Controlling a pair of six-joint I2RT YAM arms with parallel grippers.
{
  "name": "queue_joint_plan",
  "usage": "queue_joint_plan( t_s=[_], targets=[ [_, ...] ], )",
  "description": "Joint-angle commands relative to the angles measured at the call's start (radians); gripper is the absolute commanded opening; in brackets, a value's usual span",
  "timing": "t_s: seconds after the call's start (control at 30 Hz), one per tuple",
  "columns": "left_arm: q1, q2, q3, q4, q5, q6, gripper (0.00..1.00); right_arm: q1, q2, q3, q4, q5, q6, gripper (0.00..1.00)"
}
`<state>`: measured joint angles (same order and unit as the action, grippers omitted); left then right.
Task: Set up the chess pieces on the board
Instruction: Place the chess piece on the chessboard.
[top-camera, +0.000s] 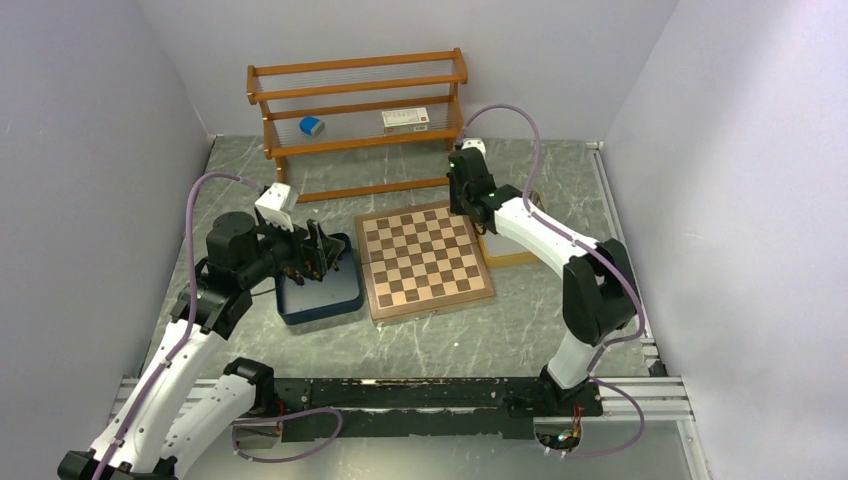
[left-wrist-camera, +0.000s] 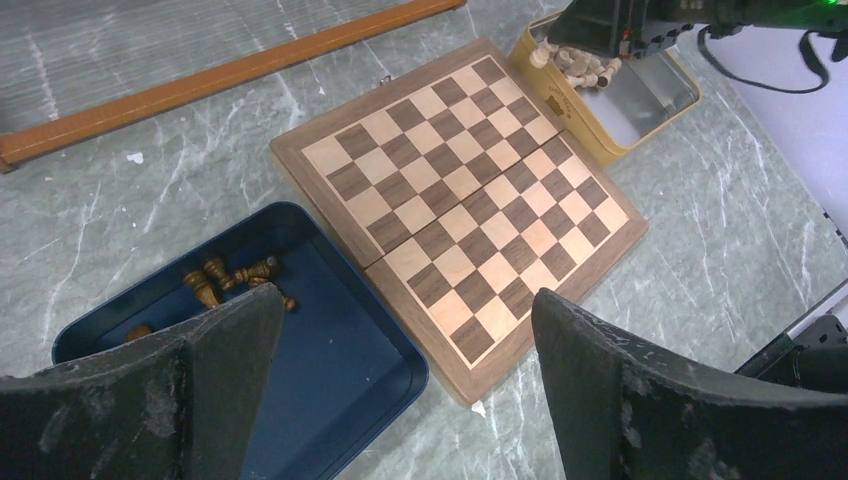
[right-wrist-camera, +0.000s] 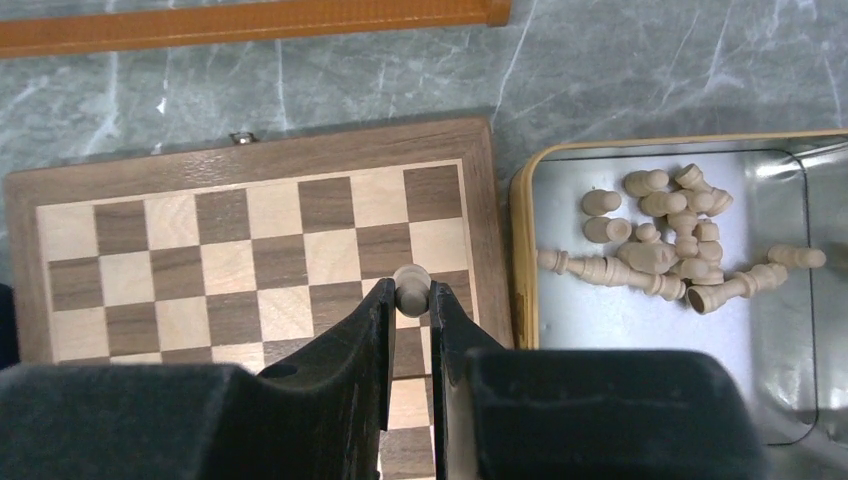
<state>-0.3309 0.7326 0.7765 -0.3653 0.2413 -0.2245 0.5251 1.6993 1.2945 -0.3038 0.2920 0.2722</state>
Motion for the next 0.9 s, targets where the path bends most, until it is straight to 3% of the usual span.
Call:
queue_joint_plan(
  t_s=[0.0,0.87],
  targets=[
    [-0.007,-0.022,-0.006,0.012,-0.022,-0.002,0.99,0.006,0.062,0.048,0.002,0.029,-0.01,0.14],
    [-0.007,-0.038,-0.006,0.009,-0.016,0.0,0.99,0.004,0.247,0.173,-0.026,0.064,-0.002,0.15]
  ],
)
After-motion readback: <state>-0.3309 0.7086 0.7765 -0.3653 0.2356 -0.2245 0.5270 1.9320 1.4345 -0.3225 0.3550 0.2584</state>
